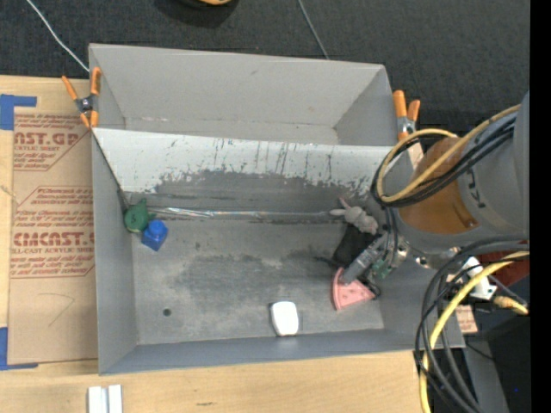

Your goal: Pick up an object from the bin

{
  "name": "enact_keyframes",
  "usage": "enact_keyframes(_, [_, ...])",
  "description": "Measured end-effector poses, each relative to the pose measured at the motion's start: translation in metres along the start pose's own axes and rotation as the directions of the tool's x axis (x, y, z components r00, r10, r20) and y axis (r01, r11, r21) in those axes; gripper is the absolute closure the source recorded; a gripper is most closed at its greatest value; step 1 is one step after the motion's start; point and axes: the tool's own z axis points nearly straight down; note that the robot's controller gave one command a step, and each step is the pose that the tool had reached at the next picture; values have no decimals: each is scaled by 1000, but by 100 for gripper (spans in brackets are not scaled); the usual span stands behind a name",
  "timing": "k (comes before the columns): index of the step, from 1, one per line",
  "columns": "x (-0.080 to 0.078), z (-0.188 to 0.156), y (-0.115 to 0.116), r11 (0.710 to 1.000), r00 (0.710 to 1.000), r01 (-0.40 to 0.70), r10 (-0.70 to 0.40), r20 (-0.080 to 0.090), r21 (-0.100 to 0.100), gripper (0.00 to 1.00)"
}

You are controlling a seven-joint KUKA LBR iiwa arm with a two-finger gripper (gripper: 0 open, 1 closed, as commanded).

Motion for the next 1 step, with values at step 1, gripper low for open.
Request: enact_keyframes(1, [0,-5,0,1000,1000,0,0,-1,0,100])
